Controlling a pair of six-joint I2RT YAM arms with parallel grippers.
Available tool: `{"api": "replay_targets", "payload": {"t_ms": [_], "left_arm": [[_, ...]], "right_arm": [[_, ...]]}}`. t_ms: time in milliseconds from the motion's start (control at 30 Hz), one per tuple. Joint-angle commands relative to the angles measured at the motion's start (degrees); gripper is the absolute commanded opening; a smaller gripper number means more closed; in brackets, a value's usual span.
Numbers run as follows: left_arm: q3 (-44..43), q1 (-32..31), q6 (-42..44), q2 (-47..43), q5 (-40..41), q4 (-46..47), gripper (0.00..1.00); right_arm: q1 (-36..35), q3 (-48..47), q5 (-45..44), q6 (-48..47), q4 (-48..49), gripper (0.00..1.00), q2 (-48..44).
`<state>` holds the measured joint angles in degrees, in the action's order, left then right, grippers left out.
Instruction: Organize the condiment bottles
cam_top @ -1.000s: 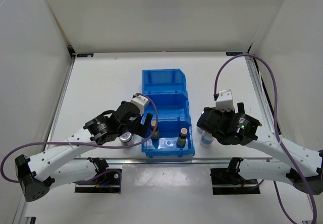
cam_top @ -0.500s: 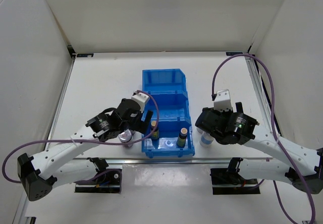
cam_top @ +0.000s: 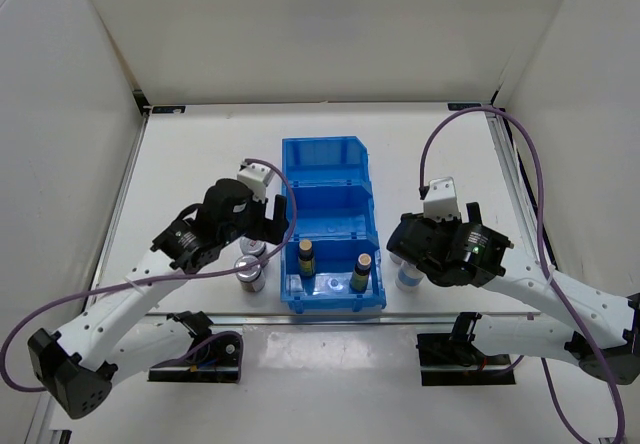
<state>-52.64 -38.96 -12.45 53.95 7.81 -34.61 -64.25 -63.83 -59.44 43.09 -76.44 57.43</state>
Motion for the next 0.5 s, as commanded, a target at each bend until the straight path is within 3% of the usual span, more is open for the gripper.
{"api": "replay_targets", "payload": {"t_ms": [0,233,467], "left_arm": [[-0.9,3.2,1.7,2.0,-6.4,3.0,1.00],[-2.0,11.1,1.1,3.7,-10.9,5.5,1.00],[-2.7,17.2,0.5,2.6,-5.0,6.0,1.00]], "right_arm": [[-0.3,0.0,-1.0,0.1,0.7,1.00,0.0],[-0.3,0.0,-1.0,0.6,0.2,1.00,-0.8],[0.3,-2.7,1.0,2.2,0.2,1.00,-3.5]]}}
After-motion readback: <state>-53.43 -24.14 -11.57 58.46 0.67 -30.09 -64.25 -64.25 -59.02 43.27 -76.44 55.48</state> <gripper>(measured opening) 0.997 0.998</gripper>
